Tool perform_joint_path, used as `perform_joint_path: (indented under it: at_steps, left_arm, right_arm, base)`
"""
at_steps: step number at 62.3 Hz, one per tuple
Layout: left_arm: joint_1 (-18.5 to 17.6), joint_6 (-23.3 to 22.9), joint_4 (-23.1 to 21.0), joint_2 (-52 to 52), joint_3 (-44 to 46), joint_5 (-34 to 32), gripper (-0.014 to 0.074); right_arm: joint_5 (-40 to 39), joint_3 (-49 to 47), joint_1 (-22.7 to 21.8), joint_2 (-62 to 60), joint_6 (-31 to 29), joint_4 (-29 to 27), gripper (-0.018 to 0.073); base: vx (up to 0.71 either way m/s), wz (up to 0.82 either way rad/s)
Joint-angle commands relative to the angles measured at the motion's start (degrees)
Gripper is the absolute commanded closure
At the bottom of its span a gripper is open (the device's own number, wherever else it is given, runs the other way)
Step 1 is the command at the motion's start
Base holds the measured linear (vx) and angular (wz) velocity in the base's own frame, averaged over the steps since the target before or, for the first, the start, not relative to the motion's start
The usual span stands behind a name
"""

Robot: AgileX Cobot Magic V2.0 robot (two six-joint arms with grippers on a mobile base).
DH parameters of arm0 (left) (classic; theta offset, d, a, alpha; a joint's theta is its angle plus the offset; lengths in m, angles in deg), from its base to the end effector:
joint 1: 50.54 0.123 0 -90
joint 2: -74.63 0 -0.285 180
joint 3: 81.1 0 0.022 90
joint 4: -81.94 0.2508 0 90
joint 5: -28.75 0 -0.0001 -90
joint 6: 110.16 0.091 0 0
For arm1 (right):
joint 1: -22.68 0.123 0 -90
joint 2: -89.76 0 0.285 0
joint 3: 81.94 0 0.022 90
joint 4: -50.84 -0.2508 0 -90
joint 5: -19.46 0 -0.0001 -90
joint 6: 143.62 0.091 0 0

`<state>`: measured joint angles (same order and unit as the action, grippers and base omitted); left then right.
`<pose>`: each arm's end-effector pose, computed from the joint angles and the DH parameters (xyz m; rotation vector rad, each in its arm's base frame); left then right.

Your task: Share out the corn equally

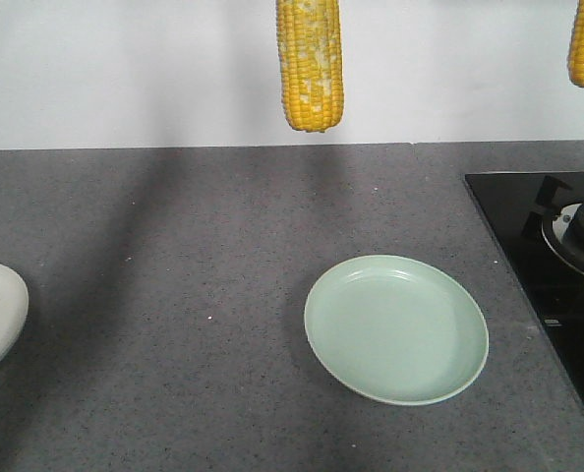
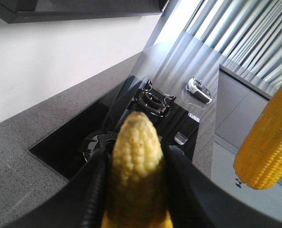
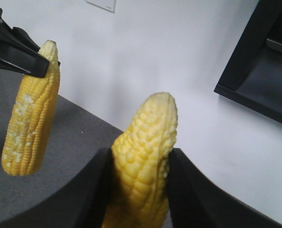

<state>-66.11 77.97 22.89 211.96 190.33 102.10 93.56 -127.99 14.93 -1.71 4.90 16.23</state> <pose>0.3886 -0.1859 0.4924 0.6769 1.7912 -1.2760 0.2205 0.0202 0.5774 -0.5784 1.8275 0.2375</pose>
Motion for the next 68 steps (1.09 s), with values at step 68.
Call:
perform_joint_path:
  at_steps: [68]
  left_arm:
    - [0.0,-0.6,-3.3,-4.0,3.8,-1.6,0.0603]
  right_arm:
    - [-0.9,-1.2,-0.3,-0.9,-0.2,-1.3,0.0564]
  base:
    - [0.00,0.00]
